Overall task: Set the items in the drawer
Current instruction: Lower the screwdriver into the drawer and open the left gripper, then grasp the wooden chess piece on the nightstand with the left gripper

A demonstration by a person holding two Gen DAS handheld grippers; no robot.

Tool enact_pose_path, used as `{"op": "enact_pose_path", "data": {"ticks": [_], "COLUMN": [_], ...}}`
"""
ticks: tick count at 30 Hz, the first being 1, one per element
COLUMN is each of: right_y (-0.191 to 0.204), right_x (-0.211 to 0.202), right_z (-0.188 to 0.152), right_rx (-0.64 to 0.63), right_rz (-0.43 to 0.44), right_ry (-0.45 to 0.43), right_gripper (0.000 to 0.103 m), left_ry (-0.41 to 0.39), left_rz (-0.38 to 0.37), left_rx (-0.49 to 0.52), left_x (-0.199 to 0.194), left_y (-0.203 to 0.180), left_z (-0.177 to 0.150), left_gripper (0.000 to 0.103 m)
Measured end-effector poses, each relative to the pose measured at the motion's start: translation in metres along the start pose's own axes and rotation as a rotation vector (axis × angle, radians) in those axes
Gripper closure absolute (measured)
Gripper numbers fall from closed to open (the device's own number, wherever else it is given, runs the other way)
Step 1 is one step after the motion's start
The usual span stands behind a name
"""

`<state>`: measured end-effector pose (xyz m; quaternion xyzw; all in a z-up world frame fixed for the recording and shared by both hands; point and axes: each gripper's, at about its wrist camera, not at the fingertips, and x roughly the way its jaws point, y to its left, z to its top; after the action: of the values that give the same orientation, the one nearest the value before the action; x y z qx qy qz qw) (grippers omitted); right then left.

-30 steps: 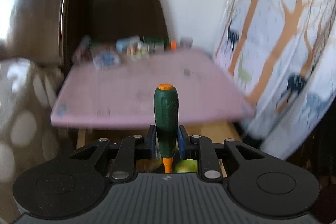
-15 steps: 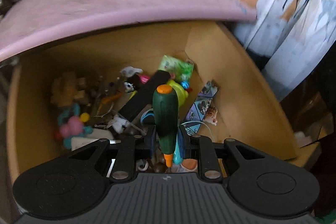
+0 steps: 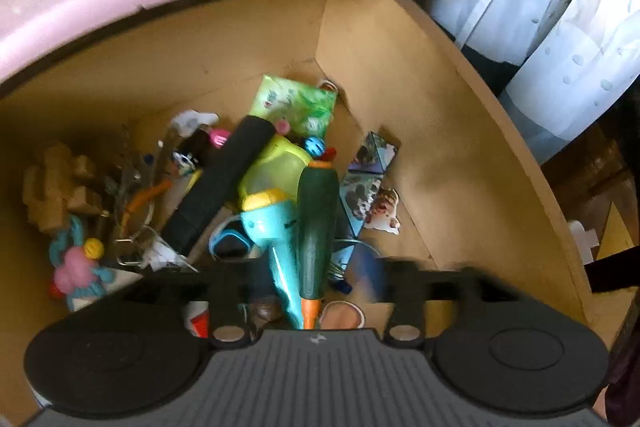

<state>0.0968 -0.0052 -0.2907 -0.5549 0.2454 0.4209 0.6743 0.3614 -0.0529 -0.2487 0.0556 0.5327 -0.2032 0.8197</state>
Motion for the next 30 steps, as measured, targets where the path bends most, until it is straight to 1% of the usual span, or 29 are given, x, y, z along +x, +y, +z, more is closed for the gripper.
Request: {"op": "enact_pose_path", "data": {"ticks": [2, 7, 11, 13, 15, 17, 20, 22, 27, 30], "right_y": [-0.001, 0.000, 0.000, 0.000, 0.000, 0.000, 0.000, 0.000, 0.001, 0.002], "right_x": [0.000, 0.001, 0.001, 0.001, 0.000, 0.000, 0.000, 0.000, 0.000, -0.001], "right_z": [0.000, 0.001, 0.002, 0.002, 0.002, 0.002, 0.002, 0.001, -0.001, -0.002], "right_rx": [0.001, 0.002, 0.011, 0.011, 0.010, 0.013, 0.012, 0.012, 0.003, 0.000], "right_rz": [0.001, 0.001, 0.003, 0.002, 0.002, 0.002, 0.002, 0.001, -0.001, -0.002], "right_ry": [0.000, 0.003, 0.010, 0.011, 0.011, 0.011, 0.010, 0.008, 0.001, -0.002], "right_gripper": [0.000, 0.000, 0.000, 0.000, 0.000, 0.000, 0.000, 0.000, 0.000, 0.000], "left_ry": [-0.018, -0.019, -0.016, -0.025, -0.049, -0.089, -0.174, -0.236, -0.385, -0.449], "left_rz": [0.005, 0.067, 0.130, 0.145, 0.149, 0.134, 0.095, 0.088, 0.129, 0.175], "left_rx": [-0.028, -0.038, -0.066, -0.075, -0.068, -0.081, -0.093, -0.086, -0.093, -0.107], "left_x": [-0.007, -0.020, -0.026, -0.032, -0.041, -0.053, -0.077, -0.094, -0.124, -0.129], "left_y": [0.003, 0.004, 0.007, 0.009, 0.008, 0.009, 0.012, 0.012, 0.026, 0.045], "left_z": [0.000, -0.004, -0.005, -0.004, -0.002, 0.000, 0.008, 0.016, 0.044, 0.065], "left_gripper": [0.032, 0.032, 0.032, 0.032, 0.032, 0.032, 0.032, 0.032, 0.032, 0.032]}}
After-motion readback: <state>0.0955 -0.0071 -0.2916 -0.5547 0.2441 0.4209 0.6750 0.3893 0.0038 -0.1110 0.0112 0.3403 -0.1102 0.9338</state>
